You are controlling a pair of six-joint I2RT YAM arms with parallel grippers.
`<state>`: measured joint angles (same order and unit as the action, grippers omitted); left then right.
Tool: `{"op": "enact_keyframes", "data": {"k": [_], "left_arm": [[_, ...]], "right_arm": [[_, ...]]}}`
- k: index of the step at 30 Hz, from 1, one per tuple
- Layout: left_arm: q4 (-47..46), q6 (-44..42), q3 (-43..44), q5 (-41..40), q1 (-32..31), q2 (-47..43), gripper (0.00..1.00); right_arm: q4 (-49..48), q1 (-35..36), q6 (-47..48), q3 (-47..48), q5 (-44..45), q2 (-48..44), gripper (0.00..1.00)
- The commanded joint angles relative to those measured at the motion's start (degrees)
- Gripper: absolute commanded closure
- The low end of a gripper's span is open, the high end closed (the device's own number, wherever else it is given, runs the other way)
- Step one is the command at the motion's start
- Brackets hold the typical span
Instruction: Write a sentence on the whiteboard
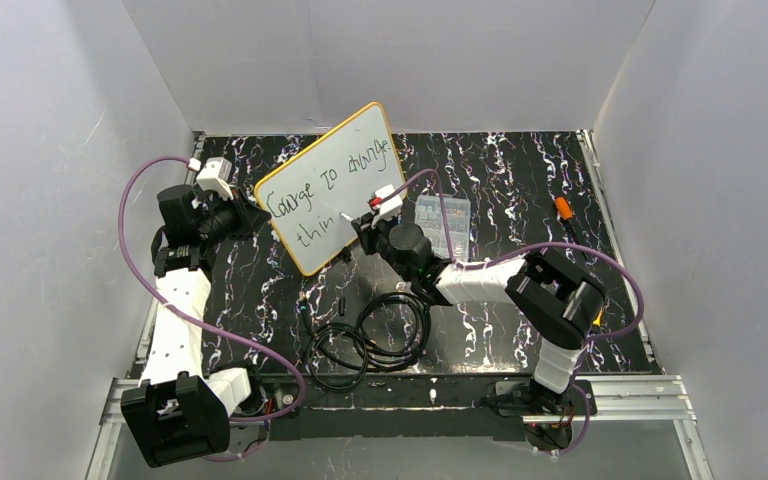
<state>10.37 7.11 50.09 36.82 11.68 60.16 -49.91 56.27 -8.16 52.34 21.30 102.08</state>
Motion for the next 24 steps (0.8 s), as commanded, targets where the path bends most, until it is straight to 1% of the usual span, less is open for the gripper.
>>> {"op": "enact_keyframes", "data": {"k": [1, 8, 18, 24], "left_arm": [[0.71, 0.49, 0.54, 2.06, -0.26, -0.41, 1.00], [0.70, 0.50, 0.50, 1.96, -0.27, -0.40, 1.00], [0.70, 0.45, 0.45, 1.98, -0.32, -0.40, 1.00], [0.70, 0.51, 0.54, 1.99, -0.28, -0.48, 1.00]], "right_arm": [[-2.77, 0.67, -0.53, -0.70, -2.35, -0.40, 0.99], [-1.96, 0.86, -0.63, -1.80, -1.02, 0.00, 0.99], [-1.25, 0.86, 0.54, 0.52, 5.67, 0.36, 0.99], [-2.56, 0.78, 1.91, 1.59, 4.32, 0.13, 0.99]]}}
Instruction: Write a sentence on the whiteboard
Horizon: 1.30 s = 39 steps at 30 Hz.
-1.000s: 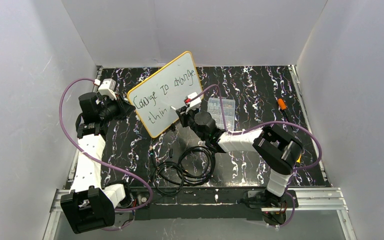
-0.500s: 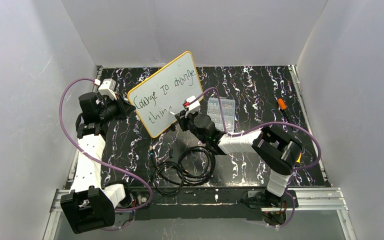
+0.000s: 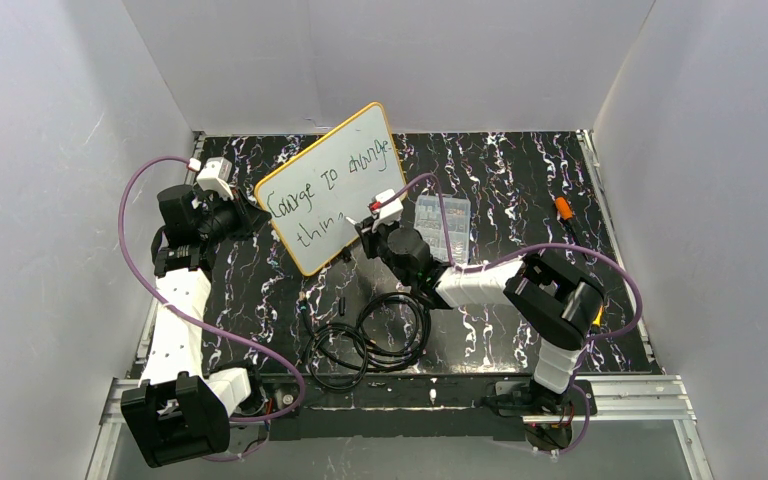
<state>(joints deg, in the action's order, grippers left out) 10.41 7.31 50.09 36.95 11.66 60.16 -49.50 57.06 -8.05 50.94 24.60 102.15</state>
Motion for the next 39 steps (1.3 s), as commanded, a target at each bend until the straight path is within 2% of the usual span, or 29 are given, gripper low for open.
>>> {"op": "enact_keyframes", "data": {"k": [1, 9, 39], "left_arm": [[0.66, 0.26, 0.54, 1.84, -0.31, -0.48, 1.00], [0.66, 0.25, 0.54, 1.84, -0.26, -0.57, 1.00], [0.59, 0.34, 0.53, 1.92, -0.39, -0.37, 1.00]], "right_arm": [[-3.20, 0.01, 1.89, 3.12, 0.57, 0.07, 0.99], [-4.29, 0.07, 1.97, 3.50, -0.44, 0.22, 0.99], [2.64, 1.26, -1.00, 1.05, -1.48, 3.98, 0.99]]}}
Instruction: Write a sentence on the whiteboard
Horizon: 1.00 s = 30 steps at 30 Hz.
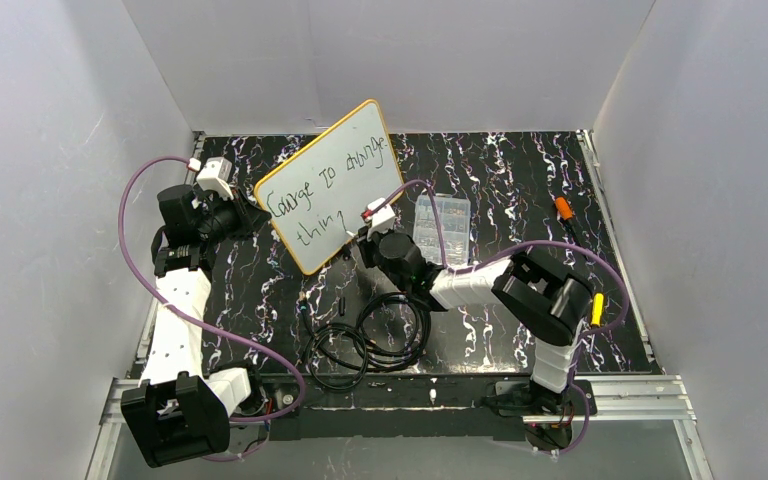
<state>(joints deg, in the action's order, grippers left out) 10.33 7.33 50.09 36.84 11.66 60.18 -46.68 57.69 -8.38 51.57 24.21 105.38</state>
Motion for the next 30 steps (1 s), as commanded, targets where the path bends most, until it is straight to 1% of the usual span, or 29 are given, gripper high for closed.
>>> {"op": "enact_keyframes", "data": {"k": [1, 9, 16, 30], "left_arm": [[0.68, 0.31, 0.47, 2.05, -0.34, -0.37, 1.00], [0.66, 0.41, 0.42, 2.03, -0.45, -0.31, 1.00], [0.66, 0.40, 0.45, 2.09, -0.57, -0.41, 1.00], [0.63, 0.41, 0.45, 1.96, -0.52, -0.42, 1.00]], "right_arm": [[-0.17, 0.78, -0.67, 0.33, -1.11, 0.52, 0.99], [-2.18, 1.28, -2.84, -1.53, -2.93, -5.00, 0.99], [-4.83, 1.28, -2.64, -3.55, 1.63, -10.95, 0.99], [-6.18, 1.20, -0.11, 0.72, 1.30, -5.81, 0.99]]}}
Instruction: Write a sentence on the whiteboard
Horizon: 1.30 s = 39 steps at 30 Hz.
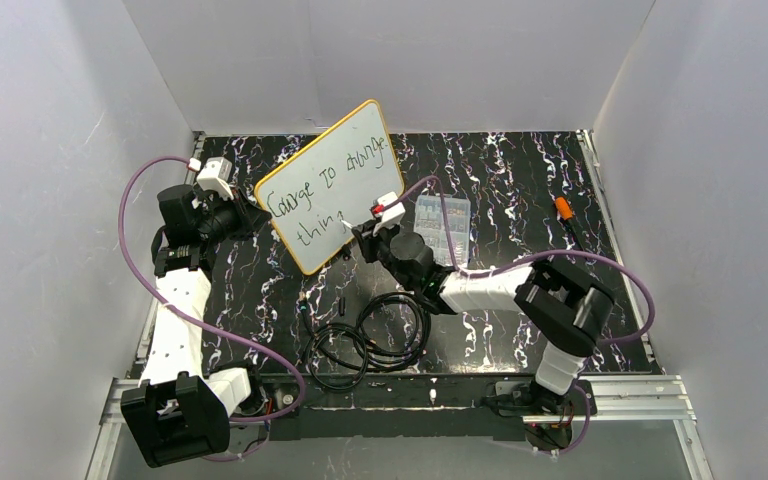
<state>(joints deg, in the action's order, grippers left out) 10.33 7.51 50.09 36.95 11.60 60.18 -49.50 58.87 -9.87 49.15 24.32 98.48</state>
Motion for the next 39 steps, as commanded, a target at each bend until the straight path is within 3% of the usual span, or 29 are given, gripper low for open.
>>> {"op": "enact_keyframes", "data": {"k": [1, 39], "left_arm": [[0.66, 0.23, 0.44, 1.84, -0.47, -0.42, 1.00], [0.60, 0.14, 0.36, 1.82, -0.57, -0.40, 1.00]], "right_arm": [[-3.53, 0.01, 1.48, 3.41, 1.18, 1.43, 0.99], [-4.47, -0.69, 2.11, 5.00, 0.90, 6.64, 0.99]]}}
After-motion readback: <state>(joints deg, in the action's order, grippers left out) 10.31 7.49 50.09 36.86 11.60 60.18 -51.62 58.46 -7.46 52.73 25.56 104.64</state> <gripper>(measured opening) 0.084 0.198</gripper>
